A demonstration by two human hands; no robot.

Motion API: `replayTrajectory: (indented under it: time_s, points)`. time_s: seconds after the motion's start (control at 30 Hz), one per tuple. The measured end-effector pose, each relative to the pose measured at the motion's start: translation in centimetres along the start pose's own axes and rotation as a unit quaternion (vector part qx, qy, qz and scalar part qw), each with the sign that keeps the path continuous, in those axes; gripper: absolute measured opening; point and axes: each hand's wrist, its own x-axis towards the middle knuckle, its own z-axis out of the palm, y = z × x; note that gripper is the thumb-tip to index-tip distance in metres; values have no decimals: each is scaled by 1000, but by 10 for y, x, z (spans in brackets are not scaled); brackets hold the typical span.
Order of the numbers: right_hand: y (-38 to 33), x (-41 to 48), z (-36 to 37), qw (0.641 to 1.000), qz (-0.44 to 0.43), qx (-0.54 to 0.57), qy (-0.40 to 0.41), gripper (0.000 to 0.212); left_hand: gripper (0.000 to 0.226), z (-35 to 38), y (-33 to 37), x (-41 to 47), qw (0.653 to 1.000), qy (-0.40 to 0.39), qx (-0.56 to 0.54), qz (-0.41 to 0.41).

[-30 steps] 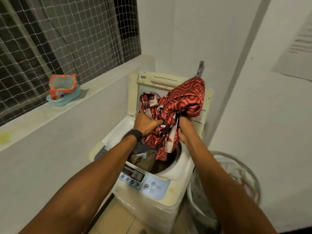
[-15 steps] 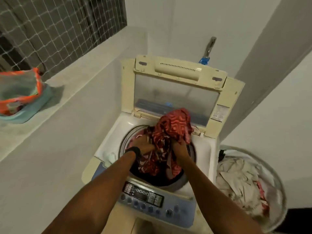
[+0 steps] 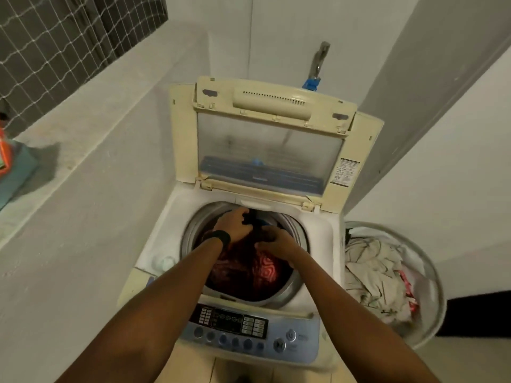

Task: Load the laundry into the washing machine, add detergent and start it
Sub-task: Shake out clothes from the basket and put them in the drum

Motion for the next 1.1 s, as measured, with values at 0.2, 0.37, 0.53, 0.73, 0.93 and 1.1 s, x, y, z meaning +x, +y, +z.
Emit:
replayTrajectory:
  time_s: [0.2, 0.37, 0.53, 0.73, 0.93, 1.1]
  points:
    - [15, -41, -64, 986, -44, 78, 143, 49, 47, 21, 68, 5, 996, 19, -18, 88]
    - [63, -69, -120, 961, -27, 134, 239, 41, 38, 67, 142, 5, 989, 0, -18, 149]
    - [128, -96, -169, 941, 6, 171, 292, 38, 32, 126, 201, 10, 981, -54, -1, 184]
    - [222, -112, -221, 929, 48, 209, 301, 28, 33, 198, 257, 19, 978, -82, 39, 188]
    - [293, -105, -242, 953, 88, 149, 249, 37, 35, 269, 276, 41, 979, -119, 76, 151]
    - [324, -90, -223, 981, 120, 61, 138, 59, 32, 313, 263, 57, 982, -138, 86, 101]
